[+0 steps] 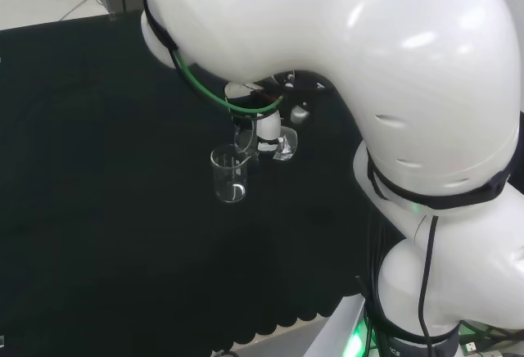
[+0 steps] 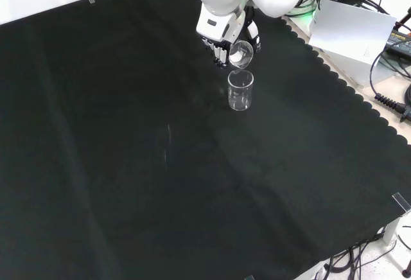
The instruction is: Pour the water from the handheld beaker into the one on the table.
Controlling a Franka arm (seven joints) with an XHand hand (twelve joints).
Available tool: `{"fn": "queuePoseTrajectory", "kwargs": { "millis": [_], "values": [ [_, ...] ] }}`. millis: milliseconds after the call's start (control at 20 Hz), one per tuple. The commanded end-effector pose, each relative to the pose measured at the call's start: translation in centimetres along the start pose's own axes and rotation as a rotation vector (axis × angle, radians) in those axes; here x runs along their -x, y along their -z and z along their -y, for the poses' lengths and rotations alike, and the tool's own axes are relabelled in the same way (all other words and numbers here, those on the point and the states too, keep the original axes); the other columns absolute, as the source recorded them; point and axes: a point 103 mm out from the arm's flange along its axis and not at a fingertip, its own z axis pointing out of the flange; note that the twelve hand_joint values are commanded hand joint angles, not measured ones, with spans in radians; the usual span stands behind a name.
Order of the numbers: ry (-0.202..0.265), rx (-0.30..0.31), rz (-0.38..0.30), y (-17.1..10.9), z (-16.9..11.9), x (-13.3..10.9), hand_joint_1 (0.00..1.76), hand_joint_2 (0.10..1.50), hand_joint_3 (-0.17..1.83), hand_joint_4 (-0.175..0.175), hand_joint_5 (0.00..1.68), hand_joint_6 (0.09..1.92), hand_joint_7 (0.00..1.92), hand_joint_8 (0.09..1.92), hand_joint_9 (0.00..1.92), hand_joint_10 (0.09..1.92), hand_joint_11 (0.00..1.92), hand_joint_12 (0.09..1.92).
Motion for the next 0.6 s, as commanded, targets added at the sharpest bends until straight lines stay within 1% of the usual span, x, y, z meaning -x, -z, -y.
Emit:
{"fn": "queuePoseTrajectory", "kwargs": {
  "millis": [50, 450, 550, 600],
  "values": [
    [-0.006, -0.034, 0.062, 0.8, -0.2, -0.5, 1.34, 0.51, 0.78, -0.175, 1.53, 0.21, 1.61, 0.11, 1.85, 0.09, 1.57, 0.60],
    [-0.008, -0.076, 0.116, 1.3, -0.8, -1.3, 1.34, 0.50, 0.78, -0.175, 1.52, 0.21, 1.61, 0.11, 1.85, 0.09, 1.57, 0.61],
    [-0.015, -0.091, 0.143, 1.4, -1.0, -1.5, 1.34, 0.50, 0.78, -0.175, 1.52, 0.21, 1.61, 0.11, 1.85, 0.09, 1.57, 0.61],
    [-0.018, -0.098, 0.143, 1.4, -1.1, -1.5, 1.34, 0.50, 0.78, -0.175, 1.52, 0.21, 1.61, 0.11, 1.85, 0.09, 1.57, 0.61]
  ]
}}
